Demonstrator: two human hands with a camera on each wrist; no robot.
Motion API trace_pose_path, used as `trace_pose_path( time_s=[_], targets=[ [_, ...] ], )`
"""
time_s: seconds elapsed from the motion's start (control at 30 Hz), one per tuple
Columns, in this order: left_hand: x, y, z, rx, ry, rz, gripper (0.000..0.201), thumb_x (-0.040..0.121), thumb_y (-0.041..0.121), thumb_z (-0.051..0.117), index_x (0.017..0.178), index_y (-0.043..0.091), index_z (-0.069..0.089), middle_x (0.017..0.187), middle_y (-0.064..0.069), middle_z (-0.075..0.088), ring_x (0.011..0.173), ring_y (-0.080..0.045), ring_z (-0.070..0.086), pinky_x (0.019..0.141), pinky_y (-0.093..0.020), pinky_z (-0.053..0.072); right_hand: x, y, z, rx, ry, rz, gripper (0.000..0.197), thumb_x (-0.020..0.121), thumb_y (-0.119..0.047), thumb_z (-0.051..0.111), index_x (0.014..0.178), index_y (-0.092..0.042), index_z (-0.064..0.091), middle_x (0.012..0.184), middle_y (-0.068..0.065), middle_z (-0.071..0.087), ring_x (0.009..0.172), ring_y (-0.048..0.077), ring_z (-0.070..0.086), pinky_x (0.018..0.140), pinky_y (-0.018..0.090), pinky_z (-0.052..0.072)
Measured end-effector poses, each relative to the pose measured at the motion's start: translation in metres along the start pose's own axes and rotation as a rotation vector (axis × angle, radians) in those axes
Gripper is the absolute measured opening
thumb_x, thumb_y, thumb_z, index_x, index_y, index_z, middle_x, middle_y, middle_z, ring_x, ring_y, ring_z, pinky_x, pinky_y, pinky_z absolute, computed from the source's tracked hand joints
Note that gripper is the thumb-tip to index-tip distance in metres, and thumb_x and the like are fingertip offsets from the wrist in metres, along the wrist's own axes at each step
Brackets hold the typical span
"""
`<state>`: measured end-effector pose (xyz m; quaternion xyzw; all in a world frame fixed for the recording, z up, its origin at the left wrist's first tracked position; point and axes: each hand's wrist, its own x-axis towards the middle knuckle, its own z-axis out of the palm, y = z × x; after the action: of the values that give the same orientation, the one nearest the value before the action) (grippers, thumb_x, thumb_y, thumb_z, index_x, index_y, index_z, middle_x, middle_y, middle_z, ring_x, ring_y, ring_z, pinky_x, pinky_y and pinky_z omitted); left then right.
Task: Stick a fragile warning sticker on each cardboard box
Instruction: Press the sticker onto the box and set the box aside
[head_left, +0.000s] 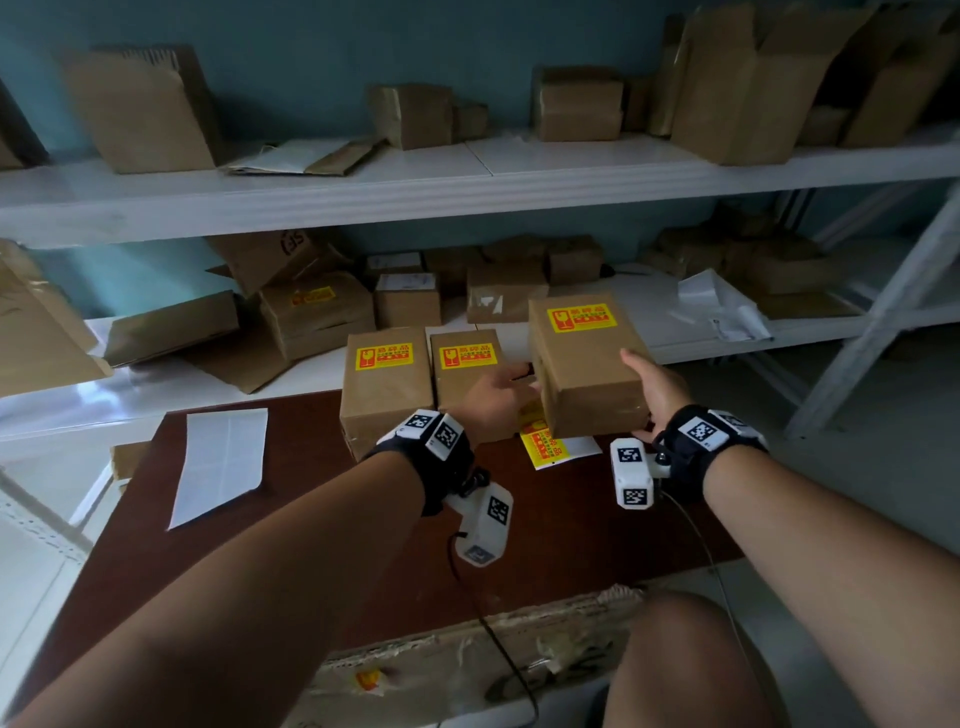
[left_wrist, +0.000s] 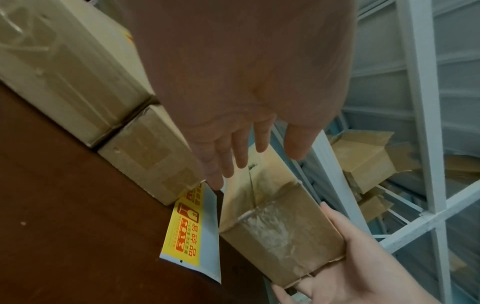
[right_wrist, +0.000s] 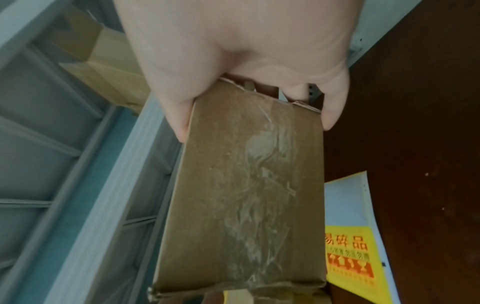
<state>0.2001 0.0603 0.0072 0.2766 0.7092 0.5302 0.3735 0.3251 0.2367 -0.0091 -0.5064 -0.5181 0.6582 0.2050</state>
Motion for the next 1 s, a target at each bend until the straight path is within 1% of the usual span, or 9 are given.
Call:
trace_pose_path(
  time_s=[0.13, 0.2, 0.3, 0.4, 0.47, 0.53, 0.63, 0.8, 1.0],
  targets=[
    [0.020, -0.011, 0.015, -0.043, -0.012, -0.079, 0.049, 0.099, 0.015, 0.057, 0.147, 0.014, 0.044, 0.139, -0.013, 0.055, 0.127, -0.032, 0.055, 0.098, -0.040, 0.052, 0.034, 0.011, -0.007, -0.049, 0.026, -0.002, 0.091, 0.053, -0.073, 0.076, 0.126, -0.022, 0.059, 0.119, 0.005, 0.063, 0.109, 0.030, 0.060, 0.098, 0.054, 0.048],
    [0.027, -0.018, 0.023, -0.019, -0.037, -0.089, 0.051, 0.099, 0.017, 0.057, 0.149, 0.018, 0.043, 0.141, -0.010, 0.054, 0.128, -0.029, 0.053, 0.094, -0.038, 0.051, 0.035, 0.010, -0.004, -0.074, 0.024, -0.002, 0.095, 0.050, -0.074, 0.075, 0.127, -0.020, 0.061, 0.117, 0.007, 0.066, 0.107, 0.030, 0.063, 0.098, 0.053, 0.050],
    [0.035, -0.024, 0.029, 0.002, -0.056, -0.120, 0.055, 0.100, 0.017, 0.057, 0.151, 0.018, 0.038, 0.139, -0.010, 0.054, 0.126, -0.026, 0.053, 0.094, -0.037, 0.051, 0.039, 0.009, 0.001, -0.091, 0.003, 0.005, 0.071, 0.070, -0.069, 0.072, 0.121, -0.021, 0.061, 0.111, 0.008, 0.064, 0.097, 0.029, 0.062, 0.087, 0.049, 0.054],
    [0.043, -0.037, 0.032, 0.122, -0.082, -0.156, 0.039, 0.101, 0.007, 0.051, 0.140, 0.007, 0.047, 0.097, -0.004, 0.059, 0.102, -0.023, 0.056, 0.084, -0.037, 0.052, 0.049, 0.008, 0.004, -0.106, -0.014, 0.046, 0.067, 0.072, -0.069, 0.070, 0.122, -0.025, 0.059, 0.117, 0.007, 0.060, 0.098, 0.030, 0.058, 0.078, 0.047, 0.055],
    [0.045, -0.046, 0.033, 0.300, -0.106, -0.174, 0.033, 0.100, 0.008, 0.049, 0.132, 0.000, 0.053, 0.077, -0.004, 0.054, 0.079, -0.024, 0.056, 0.070, -0.038, 0.053, 0.058, 0.008, 0.005, -0.117, -0.024, 0.035, 0.067, 0.071, -0.070, 0.069, 0.118, -0.024, 0.059, 0.116, 0.007, 0.061, 0.096, 0.030, 0.060, 0.083, 0.050, 0.055],
    [0.047, -0.053, 0.035, 0.471, -0.165, -0.181, 0.038, 0.100, 0.013, 0.049, 0.136, 0.005, 0.054, 0.088, -0.011, 0.063, 0.077, -0.028, 0.061, 0.070, -0.036, 0.049, 0.068, 0.010, 0.006, -0.138, -0.026, 0.032, 0.068, 0.068, -0.072, 0.069, 0.116, -0.026, 0.059, 0.114, 0.007, 0.063, 0.100, 0.033, 0.061, 0.088, 0.056, 0.053],
    [0.052, -0.063, 0.032, 0.720, -0.180, -0.098, 0.043, 0.101, 0.021, 0.048, 0.144, 0.020, 0.050, 0.132, -0.011, 0.060, 0.113, -0.031, 0.060, 0.085, -0.033, 0.047, 0.080, 0.015, 0.006, -0.177, -0.029, 0.015, 0.079, 0.064, -0.074, 0.070, 0.122, -0.022, 0.061, 0.117, 0.009, 0.065, 0.105, 0.034, 0.062, 0.092, 0.056, 0.053],
    [0.067, -0.078, 0.031, 0.830, -0.171, -0.066, 0.043, 0.100, 0.026, 0.049, 0.143, 0.030, 0.051, 0.135, -0.006, 0.057, 0.103, -0.022, 0.058, 0.077, -0.026, 0.041, 0.077, 0.013, 0.013, -0.196, -0.031, -0.021, 0.058, 0.085, -0.060, 0.066, 0.125, -0.019, 0.057, 0.117, 0.008, 0.058, 0.096, 0.027, 0.054, 0.100, 0.055, 0.049],
    [0.070, -0.084, 0.029, 0.936, -0.248, -0.024, 0.042, 0.103, 0.021, 0.048, 0.145, 0.018, 0.050, 0.145, -0.009, 0.052, 0.125, -0.025, 0.054, 0.088, -0.021, 0.039, 0.086, 0.013, 0.021, -0.234, -0.056, -0.035, 0.069, 0.088, -0.062, 0.060, 0.138, -0.015, 0.053, 0.121, 0.012, 0.056, 0.103, 0.031, 0.052, 0.101, 0.057, 0.048]
  ],
)
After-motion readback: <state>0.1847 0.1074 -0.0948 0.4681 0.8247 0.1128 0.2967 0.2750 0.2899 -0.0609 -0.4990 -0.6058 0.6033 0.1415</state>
